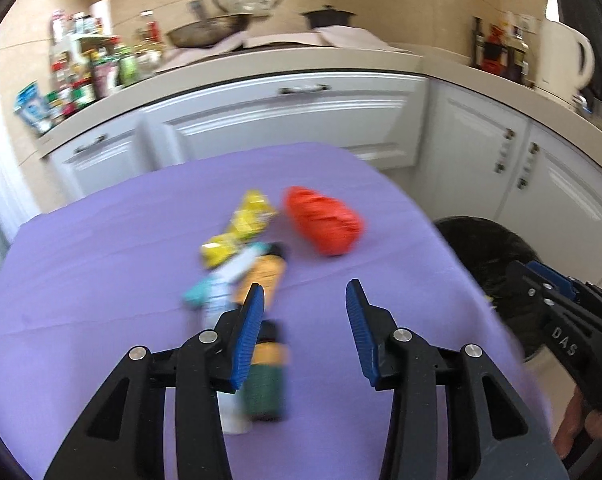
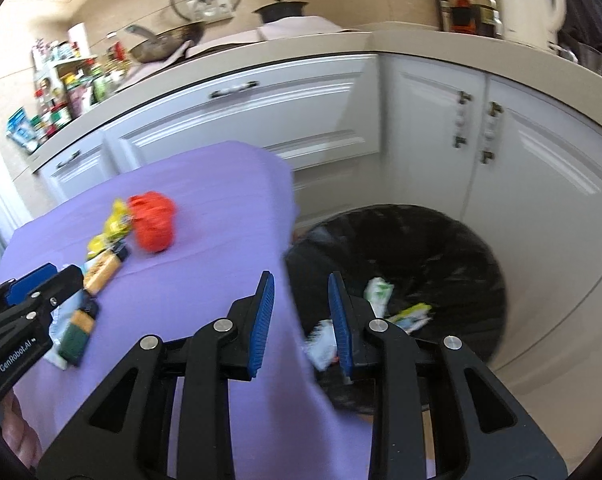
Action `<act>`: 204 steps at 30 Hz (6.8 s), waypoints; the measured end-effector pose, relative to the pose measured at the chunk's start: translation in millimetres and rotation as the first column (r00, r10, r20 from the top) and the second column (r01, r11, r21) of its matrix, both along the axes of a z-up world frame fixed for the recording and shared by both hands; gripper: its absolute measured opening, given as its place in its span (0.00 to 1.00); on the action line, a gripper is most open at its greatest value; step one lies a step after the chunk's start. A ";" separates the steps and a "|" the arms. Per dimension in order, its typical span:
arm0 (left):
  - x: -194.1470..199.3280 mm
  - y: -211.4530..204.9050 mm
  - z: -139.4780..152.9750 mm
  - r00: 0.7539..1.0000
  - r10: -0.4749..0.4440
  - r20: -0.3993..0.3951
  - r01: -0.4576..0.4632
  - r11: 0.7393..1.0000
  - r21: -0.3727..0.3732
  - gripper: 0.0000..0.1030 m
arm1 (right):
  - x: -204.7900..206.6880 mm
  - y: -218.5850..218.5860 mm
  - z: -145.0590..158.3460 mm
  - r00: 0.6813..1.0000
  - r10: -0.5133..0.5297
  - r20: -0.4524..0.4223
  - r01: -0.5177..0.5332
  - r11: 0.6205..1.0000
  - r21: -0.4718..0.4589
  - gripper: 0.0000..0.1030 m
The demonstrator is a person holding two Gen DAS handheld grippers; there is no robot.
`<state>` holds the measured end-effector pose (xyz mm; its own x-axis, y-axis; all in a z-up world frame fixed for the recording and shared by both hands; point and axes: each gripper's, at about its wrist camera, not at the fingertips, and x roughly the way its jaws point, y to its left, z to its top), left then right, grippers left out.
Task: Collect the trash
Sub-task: 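Move both open grippers back over the table of trash, then grasp the green bottle with gold label with the right gripper, then grasp the white milk powder tube with the left gripper, then carry the green bottle and milk powder tube over the bin and release both, then move both open grippers back toward the remaining trash on the table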
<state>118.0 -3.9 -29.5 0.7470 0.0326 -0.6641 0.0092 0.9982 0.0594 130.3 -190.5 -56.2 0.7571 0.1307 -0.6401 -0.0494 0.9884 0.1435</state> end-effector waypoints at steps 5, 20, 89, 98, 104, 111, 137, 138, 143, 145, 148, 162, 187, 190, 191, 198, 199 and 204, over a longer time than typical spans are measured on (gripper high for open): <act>-13.6 47.6 -1.4 0.995 0.095 0.001 -0.095 0.995 0.002 0.42 | -3.1 39.2 3.0 0.997 0.071 -0.006 -0.071 0.997 -0.004 0.27; -43.6 152.1 -19.6 0.962 0.274 -0.012 -0.274 0.962 0.016 0.42 | -15.3 141.3 2.8 0.971 0.234 -0.042 -0.237 0.969 -0.070 0.27; -12.8 50.3 -38.8 0.994 0.022 -0.104 -0.029 0.997 -0.067 0.22 | -21.7 59.5 -10.7 0.990 0.116 -0.074 -0.118 0.993 -0.025 0.23; -18.8 50.2 -32.2 0.997 0.031 -0.077 -0.036 0.997 -0.061 0.20 | -24.7 64.0 -9.5 0.991 0.118 -0.070 -0.120 0.992 -0.031 0.23; -26.1 48.0 -23.0 0.998 0.032 -0.049 -0.035 0.998 -0.056 0.20 | -28.2 64.5 -4.1 0.992 0.114 -0.058 -0.116 0.993 -0.033 0.23; -32.6 40.5 -8.8 1.000 0.012 -0.010 -0.012 0.998 -0.068 0.19 | -31.7 57.1 3.7 0.995 0.096 -0.038 -0.097 0.995 -0.038 0.23; -6.7 -68.0 6.4 0.972 -0.228 0.051 0.231 0.970 -0.074 0.19 | -26.9 -47.6 15.1 0.990 -0.137 0.016 0.138 0.989 -0.059 0.23; -4.9 -73.5 5.6 0.971 -0.234 0.051 0.237 0.969 -0.072 0.19 | -25.8 -52.1 14.1 0.989 -0.144 0.016 0.145 0.988 -0.058 0.23; 6.4 -98.3 0.9 0.965 -0.259 0.036 0.261 0.963 -0.065 0.19 | -19.7 -68.6 8.8 0.986 -0.169 0.015 0.170 0.984 -0.058 0.23; 10.7 -106.2 -0.6 0.963 -0.266 0.034 0.268 0.962 -0.056 0.19 | -16.8 -76.4 6.5 0.984 -0.179 0.013 0.180 0.982 -0.053 0.23; 17.2 -115.7 -3.8 0.962 -0.274 0.024 0.275 0.960 -0.050 0.19 | -12.3 -86.3 2.7 0.981 -0.192 0.010 0.192 0.980 -0.046 0.23; 51.6 -158.9 -23.3 0.955 -0.293 -0.036 0.293 0.956 -0.025 0.20 | 12.4 -121.3 -14.9 0.975 -0.221 -0.008 0.221 0.975 -0.033 0.23; 66.3 -160.7 -33.3 0.956 -0.278 -0.093 0.273 0.960 -0.065 0.45 | 28.6 -129.5 -31.6 0.970 -0.240 -0.033 0.239 0.971 -0.020 0.31; 61.5 -153.0 -27.9 0.961 -0.265 -0.076 0.261 0.963 -0.064 0.49 | 26.1 -124.0 -27.8 0.972 -0.232 -0.029 0.231 0.973 -0.017 0.31; 59.3 -148.8 -25.7 0.963 -0.260 -0.070 0.255 0.965 -0.063 0.50 | 25.6 -122.0 -26.3 0.973 -0.229 -0.028 0.229 0.973 -0.014 0.31; 47.2 -111.1 -13.2 0.978 -0.203 -0.039 0.202 0.979 -0.043 0.55 | 22.7 -95.4 -15.9 0.983 -0.181 -0.021 0.181 0.983 -0.002 0.31; 45.0 -101.9 -10.9 0.982 -0.186 -0.033 0.185 0.982 -0.041 0.56 | 22.8 -89.1 -14.0 0.985 -0.170 -0.020 0.170 0.986 -0.001 0.31; 36.5 -64.0 -3.5 0.993 -0.120 -0.011 0.120 0.993 -0.023 0.58 | 24.3 -55.3 -5.4 0.994 -0.107 -0.012 0.107 0.994 0.002 0.31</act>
<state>154.5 -67.9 -33.0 0.7362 -0.0713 -0.6730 0.1295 0.9909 0.0366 154.6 -245.8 -61.7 0.7590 0.0513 -0.6491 0.0585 0.9875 0.1464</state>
